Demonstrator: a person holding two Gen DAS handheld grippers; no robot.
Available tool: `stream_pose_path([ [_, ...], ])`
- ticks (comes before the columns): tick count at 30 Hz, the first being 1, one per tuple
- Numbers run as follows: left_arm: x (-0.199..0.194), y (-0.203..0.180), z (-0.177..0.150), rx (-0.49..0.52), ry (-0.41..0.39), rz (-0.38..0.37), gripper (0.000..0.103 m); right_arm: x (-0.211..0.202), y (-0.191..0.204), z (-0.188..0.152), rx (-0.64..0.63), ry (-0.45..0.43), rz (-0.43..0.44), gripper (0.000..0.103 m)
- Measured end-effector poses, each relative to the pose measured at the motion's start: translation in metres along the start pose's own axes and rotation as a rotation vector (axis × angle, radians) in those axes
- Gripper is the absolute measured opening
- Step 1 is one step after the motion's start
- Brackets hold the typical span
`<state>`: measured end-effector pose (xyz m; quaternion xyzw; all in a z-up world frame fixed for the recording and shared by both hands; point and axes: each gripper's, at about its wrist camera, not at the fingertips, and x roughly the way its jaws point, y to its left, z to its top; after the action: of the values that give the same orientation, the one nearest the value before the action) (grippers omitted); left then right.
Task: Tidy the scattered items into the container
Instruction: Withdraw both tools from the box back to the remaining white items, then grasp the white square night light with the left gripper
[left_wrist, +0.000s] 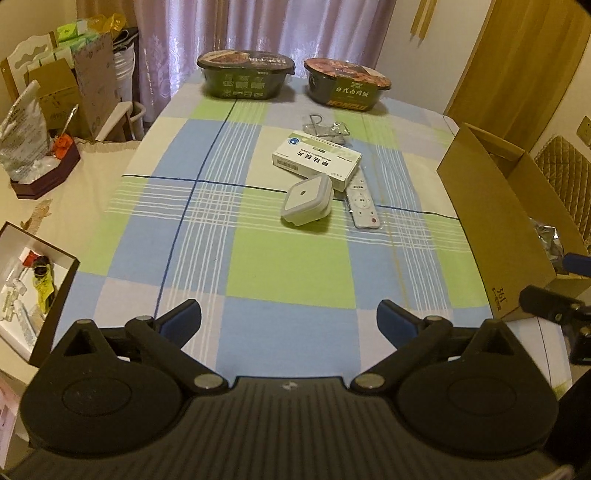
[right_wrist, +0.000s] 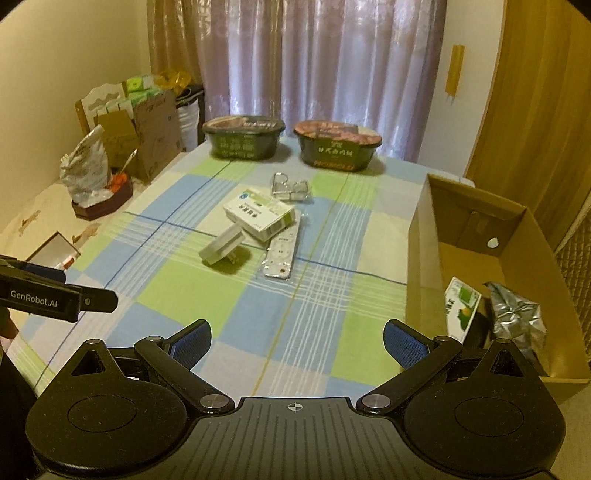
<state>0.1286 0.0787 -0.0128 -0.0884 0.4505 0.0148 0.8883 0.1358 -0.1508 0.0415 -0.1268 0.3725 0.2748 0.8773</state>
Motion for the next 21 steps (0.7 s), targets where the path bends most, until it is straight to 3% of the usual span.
stream_pose_path([
  [13, 0.075, 0.005, 0.039, 0.056, 0.02, -0.046, 0.098, 0.08, -0.008, 0.014, -0.033, 0.072, 0.009, 0.103],
  [18, 0.114, 0.015, 0.066, 0.006, 0.067, -0.142, 0.082, 0.121, -0.011, 0.024, -0.046, 0.099, 0.006, 0.103],
  [21, 0.136, 0.016, 0.083, 0.012, 0.081, -0.156, 0.082, 0.144, -0.013, 0.033, -0.054, 0.094, 0.017, 0.103],
])
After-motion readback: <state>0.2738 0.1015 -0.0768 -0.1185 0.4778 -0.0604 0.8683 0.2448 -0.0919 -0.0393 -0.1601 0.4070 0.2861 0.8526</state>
